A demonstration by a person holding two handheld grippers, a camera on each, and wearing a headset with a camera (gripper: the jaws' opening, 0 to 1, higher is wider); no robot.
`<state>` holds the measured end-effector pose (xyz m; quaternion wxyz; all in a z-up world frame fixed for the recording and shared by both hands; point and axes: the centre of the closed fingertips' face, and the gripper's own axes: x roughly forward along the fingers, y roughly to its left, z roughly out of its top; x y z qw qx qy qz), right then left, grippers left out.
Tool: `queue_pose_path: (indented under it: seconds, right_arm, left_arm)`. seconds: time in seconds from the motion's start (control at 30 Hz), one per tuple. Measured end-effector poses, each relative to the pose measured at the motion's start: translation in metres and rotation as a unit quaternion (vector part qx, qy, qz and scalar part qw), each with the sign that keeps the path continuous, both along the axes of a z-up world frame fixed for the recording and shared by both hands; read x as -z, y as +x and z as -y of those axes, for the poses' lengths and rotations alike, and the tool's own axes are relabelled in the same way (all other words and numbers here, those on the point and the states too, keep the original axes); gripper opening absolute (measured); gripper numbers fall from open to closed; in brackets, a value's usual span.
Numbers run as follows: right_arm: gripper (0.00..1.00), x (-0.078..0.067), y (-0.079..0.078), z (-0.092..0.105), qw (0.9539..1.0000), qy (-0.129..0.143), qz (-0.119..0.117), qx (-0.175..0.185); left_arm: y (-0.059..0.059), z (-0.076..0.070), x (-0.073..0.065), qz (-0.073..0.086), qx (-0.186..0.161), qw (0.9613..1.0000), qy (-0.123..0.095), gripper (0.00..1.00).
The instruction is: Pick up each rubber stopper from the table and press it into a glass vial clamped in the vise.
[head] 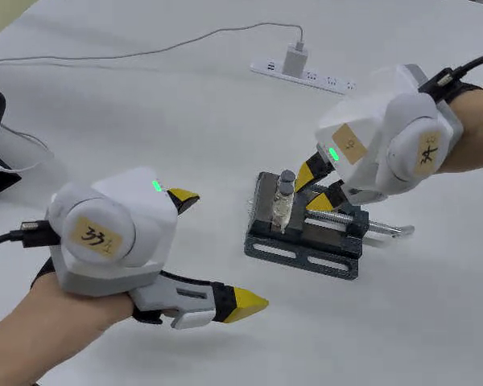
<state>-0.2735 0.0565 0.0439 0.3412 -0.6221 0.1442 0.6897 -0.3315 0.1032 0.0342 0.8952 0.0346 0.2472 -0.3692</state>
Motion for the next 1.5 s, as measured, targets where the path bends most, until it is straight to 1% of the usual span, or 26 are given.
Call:
queue_pose_path:
  seconds: [0.13, 0.2, 0.27, 0.43, 0.67, 1.0, 1.17, 1.23, 1.33, 1.4, 1.47, 1.5]
  right_arm:
    - [0.05, 0.003, -0.002, -0.005, 0.9998, -0.004, 0.005, -0.019]
    - [0.05, 0.004, -0.003, -0.007, 0.9997, -0.006, 0.005, -0.022]
    - [0.05, 0.009, -0.002, -0.009, 0.9997, -0.006, 0.004, -0.024]
    - [0.05, 0.011, -0.003, -0.010, 0.9996, -0.010, 0.002, -0.027]
    - [0.05, 0.013, -0.003, -0.008, 0.9997, -0.013, -0.004, -0.020]
    - [0.05, 0.013, -0.002, -0.007, 0.9997, -0.018, -0.014, -0.011]
    - [0.05, 0.014, -0.002, -0.010, 0.9995, -0.026, -0.017, -0.007]
    - [0.05, 0.016, 0.000, -0.010, 0.9993, -0.034, -0.015, -0.006]
    - [0.05, 0.016, 0.001, -0.009, 0.9989, -0.039, -0.025, 0.006]
    - [0.05, 0.016, 0.000, -0.009, 0.9989, -0.039, -0.026, 0.007]
    - [0.05, 0.015, 0.000, -0.009, 0.9985, -0.042, -0.030, 0.017]
    - [0.05, 0.015, 0.000, -0.009, 0.9986, -0.043, -0.029, 0.013]
  left_arm:
    - [0.000, 0.000, 0.002, -0.003, -0.001, 1.0000, -0.001, 0.91]
    - [0.000, -0.001, 0.003, -0.004, -0.002, 1.0000, -0.002, 0.91]
    - [0.000, -0.001, 0.004, -0.005, -0.004, 1.0000, -0.004, 0.90]
    - [-0.002, -0.003, 0.006, -0.009, -0.007, 0.9999, -0.006, 0.90]
    - [-0.006, -0.003, 0.008, -0.013, -0.009, 0.9998, -0.008, 0.88]
    - [-0.008, -0.001, 0.009, -0.016, -0.008, 0.9998, -0.011, 0.87]
    - [-0.008, -0.001, 0.009, -0.017, -0.010, 0.9997, -0.012, 0.87]
    - [-0.008, -0.002, 0.010, -0.018, -0.011, 0.9997, -0.014, 0.87]
    - [-0.008, -0.002, 0.010, -0.018, -0.013, 0.9996, -0.015, 0.87]
    - [-0.008, -0.003, 0.011, -0.019, -0.014, 0.9996, -0.015, 0.87]
    - [-0.008, -0.004, 0.011, -0.020, -0.015, 0.9996, -0.016, 0.86]
    - [-0.008, -0.004, 0.011, -0.019, -0.015, 0.9996, -0.016, 0.86]
